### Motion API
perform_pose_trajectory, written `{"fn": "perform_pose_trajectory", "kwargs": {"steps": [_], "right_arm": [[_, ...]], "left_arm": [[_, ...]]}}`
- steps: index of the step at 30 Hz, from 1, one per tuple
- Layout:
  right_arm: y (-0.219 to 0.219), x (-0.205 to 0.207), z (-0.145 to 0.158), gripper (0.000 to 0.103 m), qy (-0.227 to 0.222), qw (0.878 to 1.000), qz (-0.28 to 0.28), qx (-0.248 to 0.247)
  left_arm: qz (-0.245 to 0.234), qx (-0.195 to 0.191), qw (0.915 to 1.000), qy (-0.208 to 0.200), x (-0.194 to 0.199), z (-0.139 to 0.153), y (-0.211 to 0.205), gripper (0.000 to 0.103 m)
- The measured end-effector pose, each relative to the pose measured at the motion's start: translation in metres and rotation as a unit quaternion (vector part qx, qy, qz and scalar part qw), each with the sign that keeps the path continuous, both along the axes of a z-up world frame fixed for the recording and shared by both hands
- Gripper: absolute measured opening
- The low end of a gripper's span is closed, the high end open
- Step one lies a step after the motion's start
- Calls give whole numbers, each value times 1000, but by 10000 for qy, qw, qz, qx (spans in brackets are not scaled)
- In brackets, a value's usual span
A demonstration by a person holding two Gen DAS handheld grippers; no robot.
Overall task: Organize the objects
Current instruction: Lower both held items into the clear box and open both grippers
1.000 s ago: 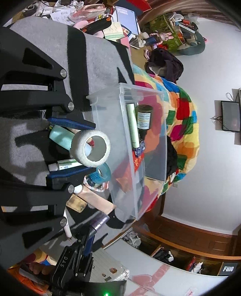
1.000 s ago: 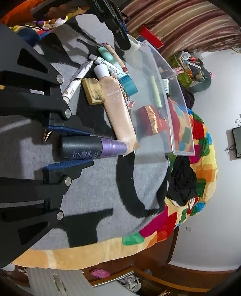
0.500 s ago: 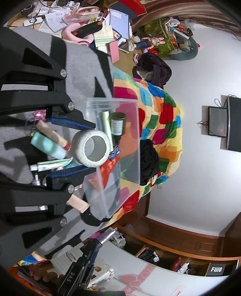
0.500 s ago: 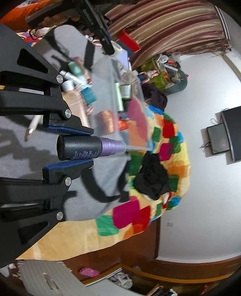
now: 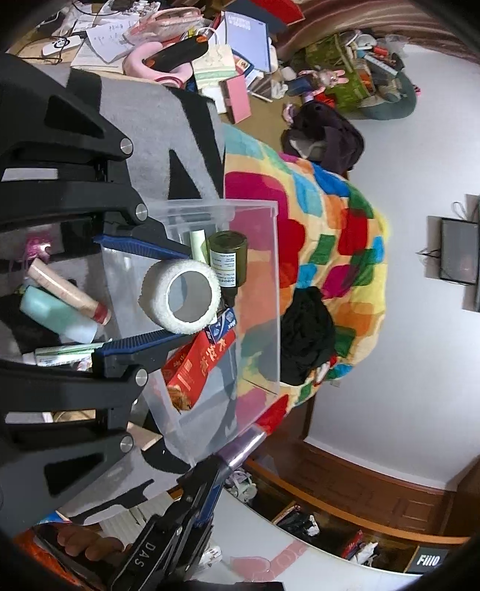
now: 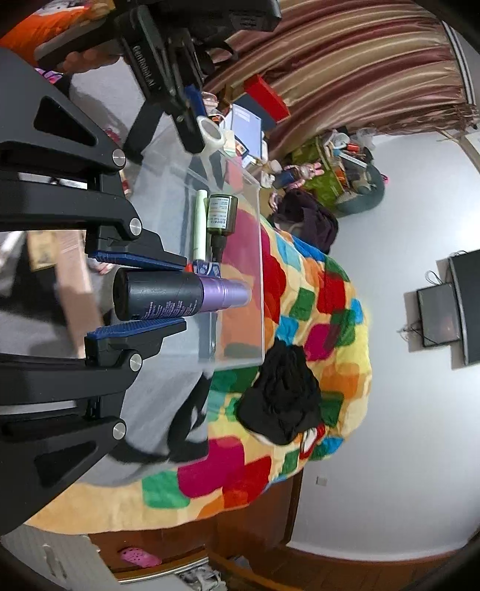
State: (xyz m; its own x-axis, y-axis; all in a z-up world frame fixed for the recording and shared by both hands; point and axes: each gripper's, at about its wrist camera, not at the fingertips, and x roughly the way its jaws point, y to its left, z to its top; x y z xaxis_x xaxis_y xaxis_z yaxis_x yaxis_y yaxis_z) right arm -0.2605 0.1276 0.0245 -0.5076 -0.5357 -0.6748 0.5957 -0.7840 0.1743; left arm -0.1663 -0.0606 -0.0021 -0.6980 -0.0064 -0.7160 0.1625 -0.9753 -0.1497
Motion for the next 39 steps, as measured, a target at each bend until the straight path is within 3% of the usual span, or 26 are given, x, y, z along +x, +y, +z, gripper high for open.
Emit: {"fn": "perform_pose_trajectory", "kwargs": {"steps": [14, 27, 39], "right_arm": [[-62, -38, -40, 23, -687, 9956, 392, 498], [-69, -27, -42, 25, -669, 9934, 611, 699], [-31, 9, -7, 56, -183, 9979, 554, 292]], "left_arm": [[-163, 217, 9981, -550, -34, -26, -1, 38], [-216, 204, 9976, -633, -30, -26, -1, 41], [-225, -158, 9996, -32, 12, 10, 9, 65]]}}
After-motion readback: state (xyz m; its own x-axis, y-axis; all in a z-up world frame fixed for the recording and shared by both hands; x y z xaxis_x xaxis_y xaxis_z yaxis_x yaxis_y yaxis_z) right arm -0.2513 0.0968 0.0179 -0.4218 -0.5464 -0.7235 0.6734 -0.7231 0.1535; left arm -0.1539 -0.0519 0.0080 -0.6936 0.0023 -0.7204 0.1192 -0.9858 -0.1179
